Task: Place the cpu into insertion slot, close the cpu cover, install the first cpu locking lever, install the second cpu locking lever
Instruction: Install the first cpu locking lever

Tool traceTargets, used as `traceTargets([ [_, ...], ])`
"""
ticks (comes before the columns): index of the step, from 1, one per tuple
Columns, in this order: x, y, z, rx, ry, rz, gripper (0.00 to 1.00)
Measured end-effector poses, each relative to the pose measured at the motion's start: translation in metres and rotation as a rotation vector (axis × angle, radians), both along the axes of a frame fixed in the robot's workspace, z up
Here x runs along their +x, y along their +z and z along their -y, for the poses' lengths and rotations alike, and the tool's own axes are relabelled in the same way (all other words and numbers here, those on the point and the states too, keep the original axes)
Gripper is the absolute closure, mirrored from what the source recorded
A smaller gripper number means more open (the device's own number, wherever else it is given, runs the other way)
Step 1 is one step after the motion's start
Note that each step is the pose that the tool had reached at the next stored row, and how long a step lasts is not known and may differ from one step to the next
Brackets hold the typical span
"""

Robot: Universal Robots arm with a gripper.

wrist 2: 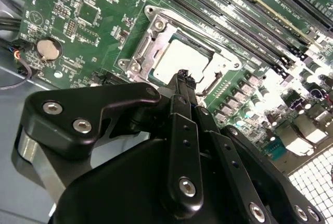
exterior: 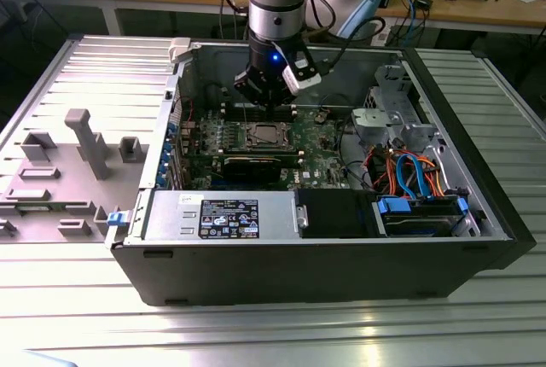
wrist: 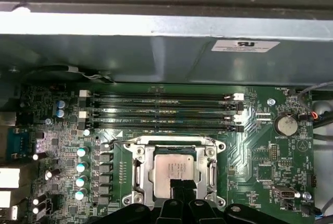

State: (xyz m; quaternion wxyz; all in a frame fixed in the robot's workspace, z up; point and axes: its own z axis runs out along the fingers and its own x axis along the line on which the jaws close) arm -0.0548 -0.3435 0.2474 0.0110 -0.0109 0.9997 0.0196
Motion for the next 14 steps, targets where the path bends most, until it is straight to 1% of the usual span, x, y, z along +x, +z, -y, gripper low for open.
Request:
traceTargets([
  [1, -0.0037, 0.0000, 0.0000, 0.0000, 0.001, -0.0001, 0.89],
  [3, -0.0168, 0.0000, 0.0000, 0.0001, 0.003, 0.0000, 0.89],
  [4, -0.0192, 0.0000, 0.0000, -0.0001, 0.003, -0.0001, 0.89],
  [8, -0.0345, 0.0000, 0.0000, 0.0000, 0.003, 0.0000, 0.89],
  [9, -0.0485, 0.0017, 0.0000, -0.0003, 0.003, 0.0000, 0.89],
  [10, -0.0583, 0.0157, -0.0012, 0.0006, 0.004, 0.0001, 0.89],
  [11, -0.0616, 0.0154, -0.0015, 0.0013, 0.005, 0.0002, 0.89],
  [14, -0.0631, 0.0149, -0.0017, 0.0020, 0.006, 0.0001, 0.89],
])
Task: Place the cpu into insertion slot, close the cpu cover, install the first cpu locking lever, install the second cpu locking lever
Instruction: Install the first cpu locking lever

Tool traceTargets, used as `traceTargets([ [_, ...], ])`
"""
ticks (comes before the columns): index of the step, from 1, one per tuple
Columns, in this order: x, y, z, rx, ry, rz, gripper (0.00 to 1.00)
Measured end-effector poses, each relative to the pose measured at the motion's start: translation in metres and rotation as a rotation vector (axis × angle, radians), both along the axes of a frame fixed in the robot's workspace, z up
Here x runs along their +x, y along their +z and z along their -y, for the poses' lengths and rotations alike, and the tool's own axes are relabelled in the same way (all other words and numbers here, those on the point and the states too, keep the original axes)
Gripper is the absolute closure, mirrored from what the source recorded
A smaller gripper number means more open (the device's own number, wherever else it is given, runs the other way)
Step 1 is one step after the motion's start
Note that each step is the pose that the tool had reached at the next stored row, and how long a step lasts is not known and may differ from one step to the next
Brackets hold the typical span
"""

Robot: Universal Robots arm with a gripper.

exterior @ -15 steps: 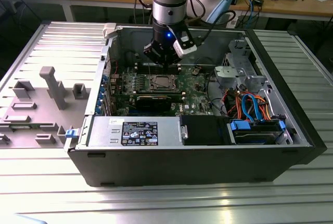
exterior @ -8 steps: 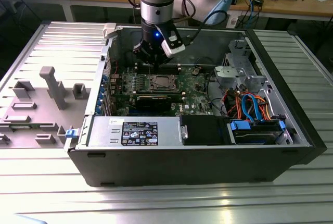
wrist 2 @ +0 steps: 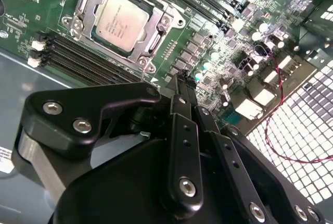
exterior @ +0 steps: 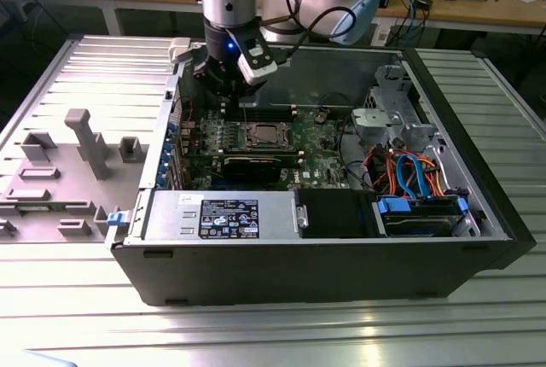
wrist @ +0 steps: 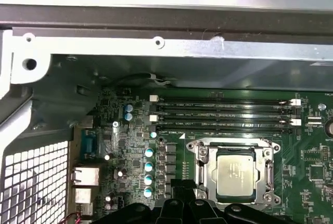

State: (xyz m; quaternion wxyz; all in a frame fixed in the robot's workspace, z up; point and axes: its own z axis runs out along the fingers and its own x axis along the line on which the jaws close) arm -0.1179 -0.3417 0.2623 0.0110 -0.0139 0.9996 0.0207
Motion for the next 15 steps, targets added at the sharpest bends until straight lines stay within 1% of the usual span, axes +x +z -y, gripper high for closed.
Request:
traceTargets([
  [2, -0.0007, -0.0007, -0.0006, 0.0004, 0.000, 0.0001, 0.89],
  [4, -0.0009, -0.0017, -0.0057, 0.0008, 0.000, 0.0000, 0.89],
  [6, -0.0009, -0.0022, -0.0089, 0.0010, 0.000, 0.0000, 0.89],
  [7, -0.0009, -0.0027, -0.0128, 0.0012, 0.000, 0.0001, 0.89],
  [8, -0.0009, -0.0030, -0.0147, 0.0012, 0.000, 0.0001, 0.89],
  [11, -0.0009, -0.0051, -0.0242, 0.0012, 0.000, 0.0000, 0.89],
  [12, -0.0006, -0.0055, -0.0256, 0.0013, 0.000, 0.0001, 0.89],
  [15, 0.0031, -0.0055, -0.0268, 0.0012, -0.001, 0.0001, 0.89],
])
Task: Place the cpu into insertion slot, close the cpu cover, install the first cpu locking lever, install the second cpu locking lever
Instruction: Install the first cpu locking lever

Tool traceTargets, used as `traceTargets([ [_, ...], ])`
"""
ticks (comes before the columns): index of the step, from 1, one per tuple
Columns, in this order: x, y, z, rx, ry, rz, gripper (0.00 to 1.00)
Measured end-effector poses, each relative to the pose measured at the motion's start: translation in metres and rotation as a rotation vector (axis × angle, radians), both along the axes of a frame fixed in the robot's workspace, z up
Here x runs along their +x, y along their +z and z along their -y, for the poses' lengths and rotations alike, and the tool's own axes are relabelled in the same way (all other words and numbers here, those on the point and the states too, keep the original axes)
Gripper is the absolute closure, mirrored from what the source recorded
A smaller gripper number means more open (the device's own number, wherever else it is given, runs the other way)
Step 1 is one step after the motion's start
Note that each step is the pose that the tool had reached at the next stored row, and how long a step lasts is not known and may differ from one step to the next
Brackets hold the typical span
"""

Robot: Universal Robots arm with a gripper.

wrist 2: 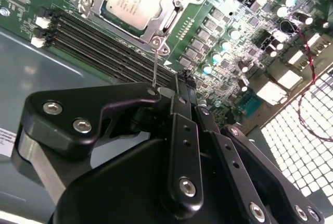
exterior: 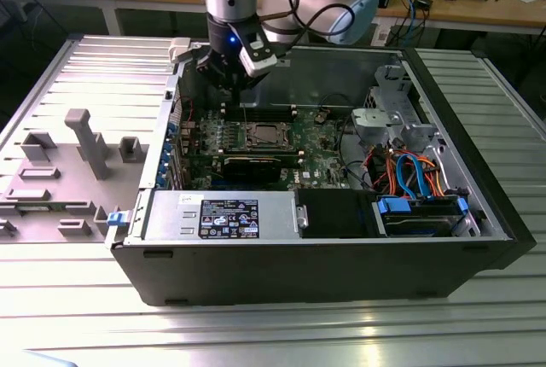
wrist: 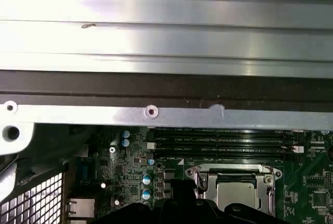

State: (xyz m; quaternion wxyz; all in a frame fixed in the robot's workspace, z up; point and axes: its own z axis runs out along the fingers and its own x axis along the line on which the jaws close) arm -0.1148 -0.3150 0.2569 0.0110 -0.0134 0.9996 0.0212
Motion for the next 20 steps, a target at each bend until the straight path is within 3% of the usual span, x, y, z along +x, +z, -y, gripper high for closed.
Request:
traceTargets([
  [7, 0.0262, 0.0000, -0.0030, -0.0002, 0.000, -0.0001, 0.89],
  [20, 0.0269, -0.0001, -0.0030, -0.0002, 0.000, 0.0000, 0.89],
])
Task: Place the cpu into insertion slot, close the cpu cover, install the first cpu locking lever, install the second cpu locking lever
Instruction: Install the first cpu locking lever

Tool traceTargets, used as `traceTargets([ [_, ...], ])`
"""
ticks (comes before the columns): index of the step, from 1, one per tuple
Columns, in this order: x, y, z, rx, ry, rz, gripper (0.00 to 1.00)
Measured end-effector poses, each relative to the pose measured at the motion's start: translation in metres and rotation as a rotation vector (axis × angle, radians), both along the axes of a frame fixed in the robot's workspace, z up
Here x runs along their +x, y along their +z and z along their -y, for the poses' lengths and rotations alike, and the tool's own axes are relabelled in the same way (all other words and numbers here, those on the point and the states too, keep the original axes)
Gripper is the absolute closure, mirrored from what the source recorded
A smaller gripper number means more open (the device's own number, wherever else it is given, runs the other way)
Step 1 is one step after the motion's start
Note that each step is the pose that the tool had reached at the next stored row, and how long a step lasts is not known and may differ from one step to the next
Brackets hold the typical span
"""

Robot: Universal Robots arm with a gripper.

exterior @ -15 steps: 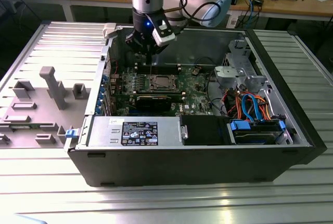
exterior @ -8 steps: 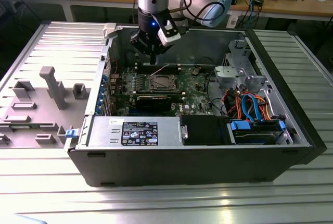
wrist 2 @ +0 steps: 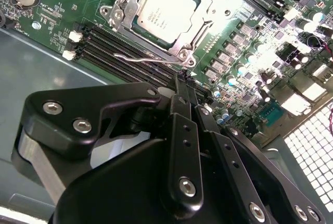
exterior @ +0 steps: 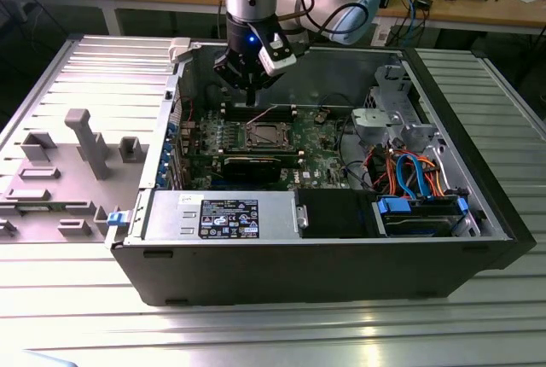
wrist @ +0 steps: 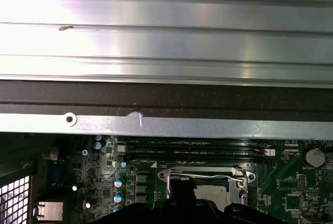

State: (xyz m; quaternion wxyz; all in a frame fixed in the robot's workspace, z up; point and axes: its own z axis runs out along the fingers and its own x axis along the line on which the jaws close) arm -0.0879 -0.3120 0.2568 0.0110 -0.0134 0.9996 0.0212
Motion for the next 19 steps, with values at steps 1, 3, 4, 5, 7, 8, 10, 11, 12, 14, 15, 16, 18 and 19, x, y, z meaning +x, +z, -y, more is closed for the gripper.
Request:
traceTargets([
  [1, 0.0000, 0.0000, 0.0000, 0.0001, 0.000, 0.0000, 0.89],
  [3, 0.0002, -0.0006, 0.0003, 0.0063, 0.000, 0.0002, 0.89],
  [4, 0.0002, -0.0009, 0.0008, 0.0155, 0.000, 0.0000, 0.89],
  [5, 0.0006, -0.0017, 0.0012, 0.0195, -0.001, 0.0001, 0.89],
  [7, 0.0021, -0.0037, 0.0020, 0.0209, -0.005, 0.0001, 0.89],
  [8, 0.0029, -0.0050, 0.0024, 0.0214, -0.007, 0.0001, 0.89],
  [10, 0.0049, -0.0094, 0.0029, 0.0272, -0.019, 0.0001, 0.89],
  [11, 0.0056, -0.0100, 0.0030, 0.0408, -0.020, 0.0000, 0.89],
  [12, 0.0066, -0.0108, 0.0032, 0.0477, -0.020, 0.0002, 0.89],
  [14, 0.0092, -0.0126, 0.0032, 0.0489, -0.022, 0.0001, 0.89],
  [15, 0.0107, -0.0134, 0.0032, 0.0487, -0.022, 0.0000, 0.89],
  [16, 0.0133, -0.0152, 0.0031, 0.0480, -0.022, 0.0000, 0.89],
  [18, 0.0169, -0.0186, 0.0030, 0.0457, -0.018, 0.0000, 0.89],
  [19, 0.0176, -0.0189, 0.0030, 0.0457, -0.016, -0.0001, 0.89],
])
